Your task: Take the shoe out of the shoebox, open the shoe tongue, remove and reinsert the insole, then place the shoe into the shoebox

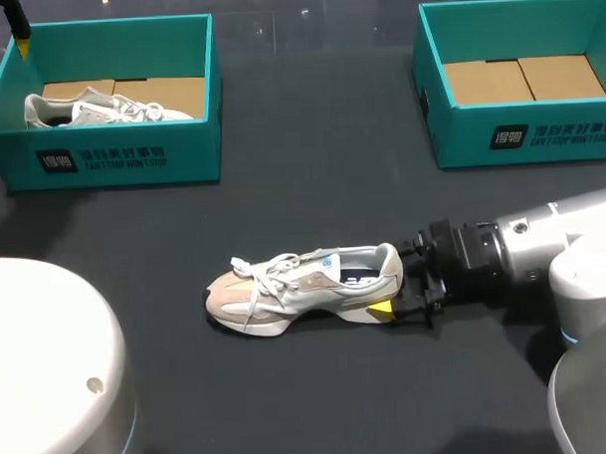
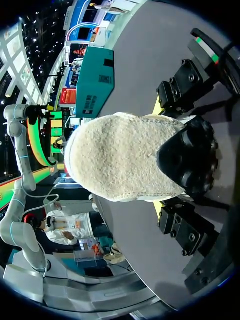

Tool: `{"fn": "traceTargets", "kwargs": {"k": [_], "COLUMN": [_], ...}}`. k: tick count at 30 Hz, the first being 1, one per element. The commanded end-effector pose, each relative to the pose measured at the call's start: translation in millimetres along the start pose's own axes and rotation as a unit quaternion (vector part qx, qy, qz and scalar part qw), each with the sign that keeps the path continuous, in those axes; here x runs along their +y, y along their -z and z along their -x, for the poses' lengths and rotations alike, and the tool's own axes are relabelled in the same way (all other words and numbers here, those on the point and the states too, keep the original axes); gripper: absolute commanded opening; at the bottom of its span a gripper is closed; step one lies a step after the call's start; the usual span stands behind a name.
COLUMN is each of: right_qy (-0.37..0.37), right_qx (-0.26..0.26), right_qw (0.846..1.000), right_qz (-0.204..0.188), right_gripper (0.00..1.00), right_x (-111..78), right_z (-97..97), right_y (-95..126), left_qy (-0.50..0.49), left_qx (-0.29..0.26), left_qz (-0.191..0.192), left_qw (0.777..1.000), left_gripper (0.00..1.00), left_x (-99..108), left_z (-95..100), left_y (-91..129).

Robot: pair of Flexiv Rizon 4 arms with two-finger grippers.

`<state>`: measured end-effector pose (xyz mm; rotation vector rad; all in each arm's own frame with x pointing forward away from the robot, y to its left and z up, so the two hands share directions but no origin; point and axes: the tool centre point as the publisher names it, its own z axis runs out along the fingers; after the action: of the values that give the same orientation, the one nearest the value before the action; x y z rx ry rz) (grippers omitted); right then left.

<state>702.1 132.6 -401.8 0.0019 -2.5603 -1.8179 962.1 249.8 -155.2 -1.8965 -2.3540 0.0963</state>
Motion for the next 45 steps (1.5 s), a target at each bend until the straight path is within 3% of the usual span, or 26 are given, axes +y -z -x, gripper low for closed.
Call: {"fn": "traceTargets", "kwargs": {"k": [1, 4, 5, 6, 18, 19, 22, 25, 28, 29, 31, 32, 33, 45], "right_qy": [0.0, 0.0, 0.0, 0.0, 0.0, 0.0, 0.0, 0.0, 0.0, 0.0, 0.0, 0.0, 0.0, 0.0], "right_qx": [-0.001, -0.001, -0.001, -0.001, -0.001, -0.001, -0.001, -0.001, -0.001, -0.001, -0.001, -0.001, -0.001, -0.001], "right_qw": [1.0, 1.0, 1.0, 1.0, 1.0, 1.0, 1.0, 1.0, 1.0, 1.0, 1.0, 1.0, 1.0, 1.0], "right_qz": [-0.001, -0.001, -0.001, -0.001, -0.001, -0.001, -0.001, -0.001, -0.001, -0.001, -0.001, -0.001, -0.001, -0.001], "right_gripper": [0.0, 0.0, 0.0, 0.0, 0.0, 0.0, 0.0, 0.0, 0.0, 0.0, 0.0, 0.0, 0.0, 0.0], "right_x": [0.1, 0.1, 0.1, 0.1, 0.1, 0.1, 0.1, 0.1, 0.1, 0.1, 0.1, 0.1, 0.1, 0.1], "right_z": [-2.5, -2.5, -2.5, -2.5, -2.5, -2.5, -2.5, -2.5, -2.5, -2.5, -2.5, -2.5, -2.5, -2.5], "right_y": [-1, -1, -1, -1, -1, -1, -1, -1, -1, -1, -1, -1, -1, -1], "left_qy": [0.299, 0.363, 0.359, 0.341, 0.341, 0.358, 0.445, 0.522, 0.624, 0.651, 0.732, 0.747, 0.749, 0.749], "left_qx": [0.044, 0.043, 0.042, 0.038, 0.038, 0.034, 0.013, 0.004, -0.008, 0.003, 0.01, 0.017, 0.007, 0.007], "left_qz": [-0.045, -0.049, -0.027, 0.02, 0.02, 0.0, 0.024, -0.009, 0.012, -0.002, -0.016, -0.023, -0.005, -0.005], "left_qw": [0.952, 0.93, 0.932, 0.939, 0.939, 0.933, 0.895, 0.853, 0.781, 0.759, 0.681, 0.664, 0.662, 0.662], "left_gripper": [1.0, 1.0, 1.0, 1.0, 1.0, 1.0, 1.0, 1.0, 1.0, 1.0, 1.0, 1.0, 1.0, 1.0], "left_x": [-40, -69, -79, -90, -90, -99, -127, -155, -176, -184, -199, -204, -212, -212], "left_z": [16.6, 25.4, 28.8, 32.0, 32.0, 35.0, 45.0, 56.5, 69.8, 74.3, 84.8, 89.7, 94.4, 94.4], "left_y": [-10, -15, -16, -13, -13, -11, -14, -10, -13, -14, -19, -21, -22, -22]}}
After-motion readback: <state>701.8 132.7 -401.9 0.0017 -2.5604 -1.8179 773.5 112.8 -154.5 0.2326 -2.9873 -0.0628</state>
